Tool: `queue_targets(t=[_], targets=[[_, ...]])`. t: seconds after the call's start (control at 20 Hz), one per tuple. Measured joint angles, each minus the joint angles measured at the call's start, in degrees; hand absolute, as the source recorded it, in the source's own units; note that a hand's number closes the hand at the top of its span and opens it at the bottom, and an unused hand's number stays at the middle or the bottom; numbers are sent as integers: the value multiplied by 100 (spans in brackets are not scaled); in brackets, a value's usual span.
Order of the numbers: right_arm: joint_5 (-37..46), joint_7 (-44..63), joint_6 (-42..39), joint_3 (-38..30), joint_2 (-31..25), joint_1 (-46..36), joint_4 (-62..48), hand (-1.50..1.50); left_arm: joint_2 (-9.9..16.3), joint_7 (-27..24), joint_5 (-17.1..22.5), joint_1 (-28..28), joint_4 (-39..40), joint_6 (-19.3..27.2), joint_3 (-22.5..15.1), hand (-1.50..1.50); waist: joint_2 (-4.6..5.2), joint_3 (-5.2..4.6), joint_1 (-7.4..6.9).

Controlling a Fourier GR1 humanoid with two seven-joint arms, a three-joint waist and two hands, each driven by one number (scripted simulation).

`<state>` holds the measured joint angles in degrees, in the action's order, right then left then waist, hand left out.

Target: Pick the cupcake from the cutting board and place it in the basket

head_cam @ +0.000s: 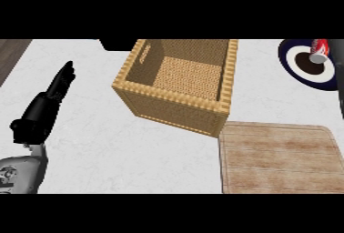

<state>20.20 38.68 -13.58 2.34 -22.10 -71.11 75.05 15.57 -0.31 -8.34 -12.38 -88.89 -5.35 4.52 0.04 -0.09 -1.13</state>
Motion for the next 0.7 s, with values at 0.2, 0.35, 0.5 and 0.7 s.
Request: queue_targets(t=[0.2,0.35,0.5,0.7], targets=[[166,296,137,122,456,-407,-526,150,-48,-23,-76,34,-26,24,-46,0,2,1,3],[217,391,114,186,742,-675,-990,150,12,-68,-17,29,8,-58,31,0,7,0,-2],[266,424,53,245,975,-816,-1428,150,-48,-129,-46,118,-9,-41,0,0,9,1,0],[254,676,-212,237,1131,-1041,-1853,150,-35,-18,-58,69,-35,-42,39,0,5,4,24]])
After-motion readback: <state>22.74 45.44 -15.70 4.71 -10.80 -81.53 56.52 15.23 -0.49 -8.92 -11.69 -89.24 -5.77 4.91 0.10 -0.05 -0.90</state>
